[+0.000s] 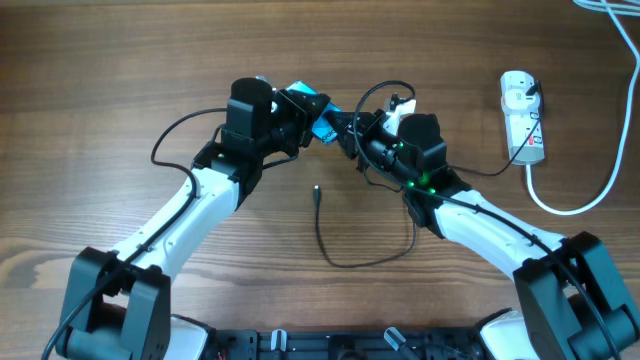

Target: Plug charger to phone and switch on socket

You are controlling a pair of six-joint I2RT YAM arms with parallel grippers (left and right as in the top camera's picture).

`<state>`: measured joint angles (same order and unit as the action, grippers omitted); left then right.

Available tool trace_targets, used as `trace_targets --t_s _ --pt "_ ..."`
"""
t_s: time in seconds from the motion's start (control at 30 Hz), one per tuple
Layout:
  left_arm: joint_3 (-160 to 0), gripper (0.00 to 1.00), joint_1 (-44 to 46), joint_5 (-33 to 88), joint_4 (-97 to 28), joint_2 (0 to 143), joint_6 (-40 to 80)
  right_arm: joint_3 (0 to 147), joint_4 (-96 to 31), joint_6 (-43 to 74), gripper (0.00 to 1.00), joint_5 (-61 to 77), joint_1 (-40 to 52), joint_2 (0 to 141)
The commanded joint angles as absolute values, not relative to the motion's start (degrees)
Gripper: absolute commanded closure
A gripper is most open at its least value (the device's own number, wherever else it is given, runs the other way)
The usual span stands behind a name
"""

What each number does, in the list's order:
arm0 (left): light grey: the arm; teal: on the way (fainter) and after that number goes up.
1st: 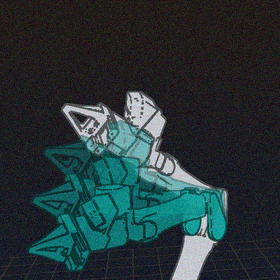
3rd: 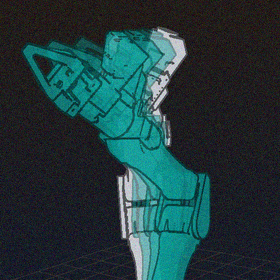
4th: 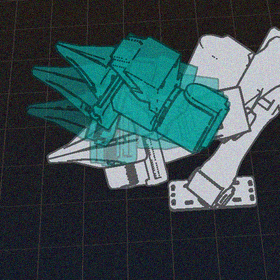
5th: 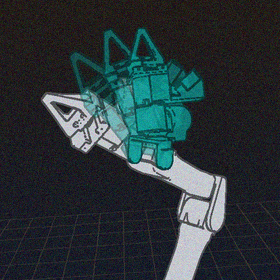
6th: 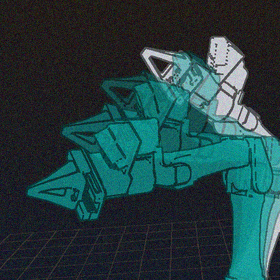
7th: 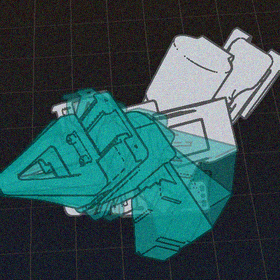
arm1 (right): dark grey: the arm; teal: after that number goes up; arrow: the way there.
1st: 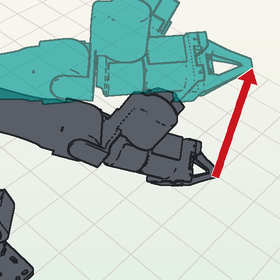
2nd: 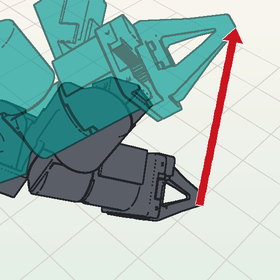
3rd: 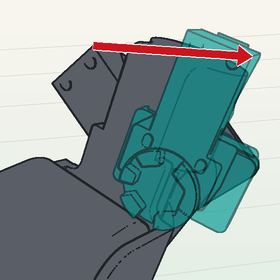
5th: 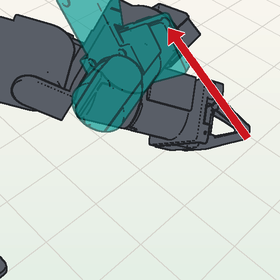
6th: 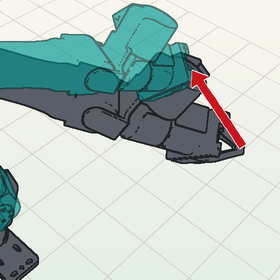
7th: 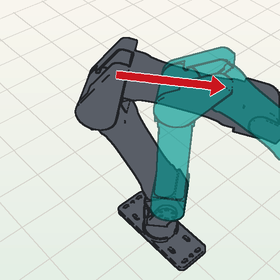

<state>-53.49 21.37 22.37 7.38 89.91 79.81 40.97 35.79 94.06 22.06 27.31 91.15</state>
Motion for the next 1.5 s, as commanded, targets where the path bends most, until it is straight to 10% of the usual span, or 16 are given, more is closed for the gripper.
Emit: trace_targets --t_s 0.0,0.7,0.8,0.97,1.47 --pt "-54.2 0.69 21.5 24.2 9.7 89.0 79.3 40.9 32.4 99.2 0.96 25.9 28.0 92.4" --pt "-54.2 0.87 21.4 25.1 12.7 89.0 83.2 40.8 29.5 103.5 0.96 28.6 28.0 92.4" --pt "-54.2 0.96 21.2 25.2 12.7 89.0 83.2 40.8 28.7 103.0 0.50 30.9 27.9 92.4" --pt "-54.2 0.96 18.7 29.2 12.3 89.0 83.2 40.8 25.5 94.1 0.18 32.5 27.2 92.2" --pt "-54.2 0.96 9.7 43.1 5.6 89.7 78.2 40.8 -0.8 67.4 0.02 22.8 23.2 76.9"
